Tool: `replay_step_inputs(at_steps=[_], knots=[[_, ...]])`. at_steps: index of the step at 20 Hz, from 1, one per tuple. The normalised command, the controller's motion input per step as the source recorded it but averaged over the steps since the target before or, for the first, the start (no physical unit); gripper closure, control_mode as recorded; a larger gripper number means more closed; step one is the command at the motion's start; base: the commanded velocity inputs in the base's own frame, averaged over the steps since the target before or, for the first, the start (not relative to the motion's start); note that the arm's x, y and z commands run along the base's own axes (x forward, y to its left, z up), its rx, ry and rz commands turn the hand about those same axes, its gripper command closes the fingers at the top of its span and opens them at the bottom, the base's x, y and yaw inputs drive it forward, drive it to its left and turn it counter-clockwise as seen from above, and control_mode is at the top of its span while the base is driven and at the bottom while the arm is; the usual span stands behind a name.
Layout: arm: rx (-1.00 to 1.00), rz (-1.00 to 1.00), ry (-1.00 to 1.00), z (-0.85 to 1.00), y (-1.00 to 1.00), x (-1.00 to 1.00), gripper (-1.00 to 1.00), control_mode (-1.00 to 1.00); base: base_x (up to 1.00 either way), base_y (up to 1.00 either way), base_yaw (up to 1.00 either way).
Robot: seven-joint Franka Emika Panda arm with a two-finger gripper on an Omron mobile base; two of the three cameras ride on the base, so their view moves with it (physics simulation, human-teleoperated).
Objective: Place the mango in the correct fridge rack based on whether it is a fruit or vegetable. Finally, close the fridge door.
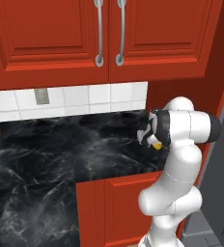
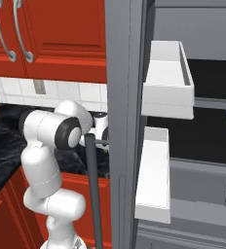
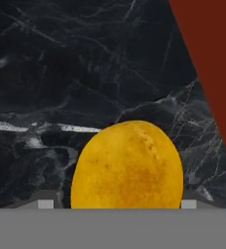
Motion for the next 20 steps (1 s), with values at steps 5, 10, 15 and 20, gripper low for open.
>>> replay_step_inputs(at_steps=[5,10,15,20], knots=[[0.03,0.0,-0.12,-0.12,-0.07,-0.09,1.0,-1.0,0.0,0.0,0.0],[0.02,0.0,-0.28,0.89,0.59,-0.87,1.0,-1.0,0.0,0.0,0.0],[0.0,0.01,-0.13,0.95,0.86,-0.93,1.0,-1.0,0.0,0.0,0.0],[0.03,0.0,-0.07,0.55,0.57,-1.0,1.0,-1.0,0.0,0.0,0.0]])
